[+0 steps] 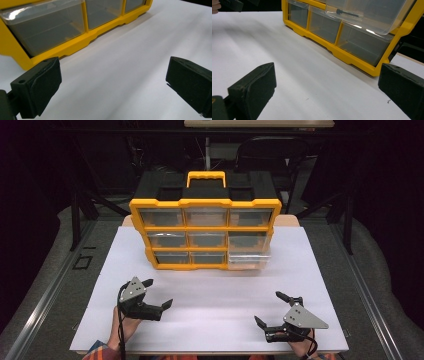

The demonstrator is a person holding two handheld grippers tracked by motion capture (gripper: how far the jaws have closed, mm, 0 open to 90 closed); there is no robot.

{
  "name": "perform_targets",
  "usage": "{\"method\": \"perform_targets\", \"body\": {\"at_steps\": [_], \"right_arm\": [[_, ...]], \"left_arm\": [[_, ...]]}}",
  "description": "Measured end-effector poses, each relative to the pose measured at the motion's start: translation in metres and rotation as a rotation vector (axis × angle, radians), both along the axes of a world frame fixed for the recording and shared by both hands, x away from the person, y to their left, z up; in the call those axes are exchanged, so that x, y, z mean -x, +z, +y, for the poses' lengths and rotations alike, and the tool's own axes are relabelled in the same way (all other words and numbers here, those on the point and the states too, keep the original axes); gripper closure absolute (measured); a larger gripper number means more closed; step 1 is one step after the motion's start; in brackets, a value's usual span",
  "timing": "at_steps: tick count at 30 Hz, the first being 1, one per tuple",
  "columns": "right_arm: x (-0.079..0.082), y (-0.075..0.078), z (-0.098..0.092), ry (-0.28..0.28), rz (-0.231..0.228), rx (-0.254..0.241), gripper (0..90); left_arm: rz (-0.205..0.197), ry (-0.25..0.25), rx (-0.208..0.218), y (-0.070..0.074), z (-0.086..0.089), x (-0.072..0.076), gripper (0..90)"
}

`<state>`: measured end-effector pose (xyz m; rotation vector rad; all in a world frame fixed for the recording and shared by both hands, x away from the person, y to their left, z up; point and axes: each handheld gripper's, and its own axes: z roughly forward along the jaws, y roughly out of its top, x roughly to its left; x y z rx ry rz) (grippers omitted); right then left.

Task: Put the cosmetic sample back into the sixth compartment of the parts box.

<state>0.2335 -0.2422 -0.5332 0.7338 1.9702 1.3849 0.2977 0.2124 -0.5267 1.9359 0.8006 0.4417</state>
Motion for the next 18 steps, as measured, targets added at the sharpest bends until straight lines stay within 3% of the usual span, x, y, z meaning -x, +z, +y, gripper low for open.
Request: {"method": "perform_targets", "body": {"at_steps": [4, 5, 8, 18], "right_arm": [[0.0, 0.0, 0.0, 0.0, 0.001, -0.001, 1.0], [0.0, 0.0, 0.0, 0.0, 0.001, -0.001, 1.0], [0.0, 0.0, 0.0, 0.001, 0.002, 0.0, 0.9], [0.001, 0.001, 0.0, 0.007, 0.002, -0.005, 0.9]], "left_arm": [[0.0, 0.0, 0.0, 0.0, 0.0, 0.0, 0.0], [0.021, -0.006, -0.006, -0.012, 0.001, 0.005, 0.0], [0.022, -0.003, 0.005, -0.018, 0.002, 0.007, 0.0], [0.021, 0.002, 0.004, -0.02, 0.001, 0.008, 0.0]]}}
